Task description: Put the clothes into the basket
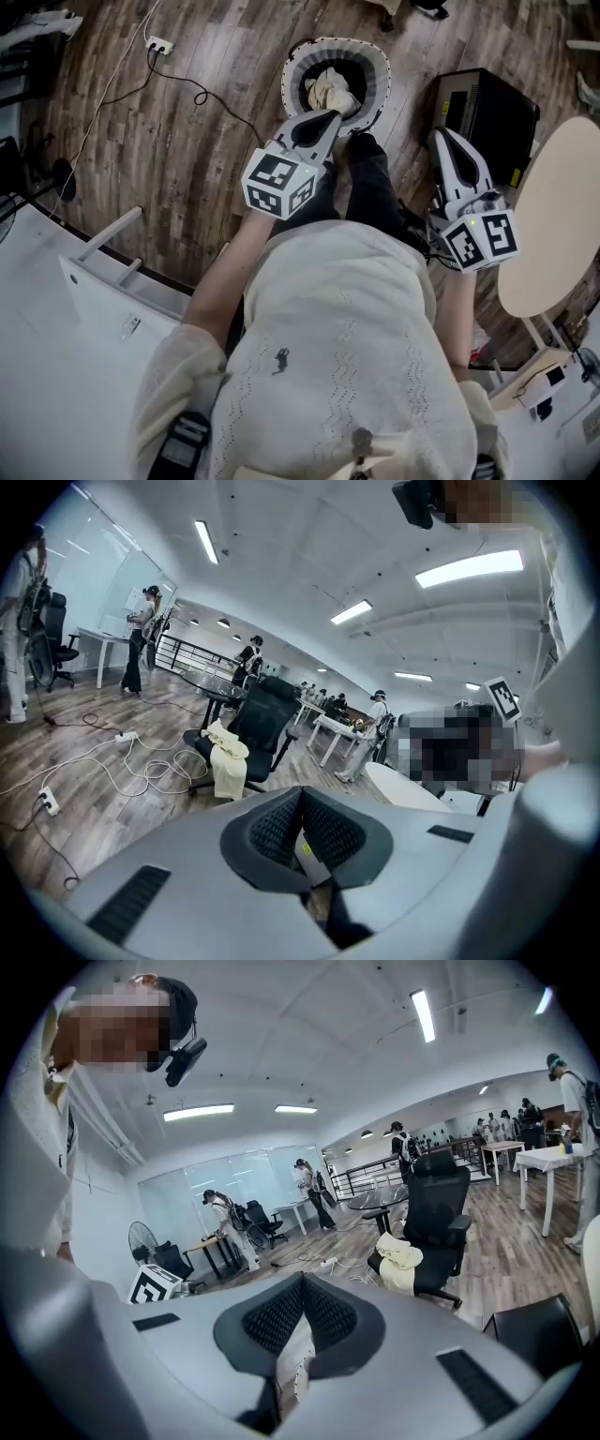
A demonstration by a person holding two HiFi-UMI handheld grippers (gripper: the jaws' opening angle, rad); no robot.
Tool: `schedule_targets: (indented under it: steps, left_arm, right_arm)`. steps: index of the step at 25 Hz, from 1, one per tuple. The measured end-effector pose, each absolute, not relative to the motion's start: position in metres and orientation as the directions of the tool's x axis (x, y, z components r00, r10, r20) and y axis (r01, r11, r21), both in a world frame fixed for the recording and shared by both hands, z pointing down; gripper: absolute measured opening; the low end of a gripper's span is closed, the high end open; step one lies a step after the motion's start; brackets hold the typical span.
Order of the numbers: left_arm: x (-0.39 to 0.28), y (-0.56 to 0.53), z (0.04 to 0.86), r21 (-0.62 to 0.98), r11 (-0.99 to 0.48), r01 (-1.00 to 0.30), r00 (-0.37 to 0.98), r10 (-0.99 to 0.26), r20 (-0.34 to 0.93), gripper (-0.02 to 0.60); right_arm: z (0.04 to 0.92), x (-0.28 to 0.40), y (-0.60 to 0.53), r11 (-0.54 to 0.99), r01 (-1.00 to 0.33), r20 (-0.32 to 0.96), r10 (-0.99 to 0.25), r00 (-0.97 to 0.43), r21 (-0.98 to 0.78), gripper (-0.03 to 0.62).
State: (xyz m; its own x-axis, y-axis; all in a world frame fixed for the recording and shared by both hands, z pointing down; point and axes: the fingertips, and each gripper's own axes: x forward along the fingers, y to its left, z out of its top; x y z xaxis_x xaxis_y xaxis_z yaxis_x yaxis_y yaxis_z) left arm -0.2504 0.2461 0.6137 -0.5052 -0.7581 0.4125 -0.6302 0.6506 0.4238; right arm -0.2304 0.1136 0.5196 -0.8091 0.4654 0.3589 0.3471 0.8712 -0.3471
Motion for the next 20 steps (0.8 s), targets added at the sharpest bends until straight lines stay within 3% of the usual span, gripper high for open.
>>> schedule_targets:
  steps: [20]
  left_arm:
    - [-0.240,0.270,0.480,0.325,0.651,-0.686,-0.618,-0.757,0.213,0.020]
  right_arm:
    - [0.430,-0.205,0.139,0.858,0.431,0.222,0.494,-0.840,-0.280,0.006]
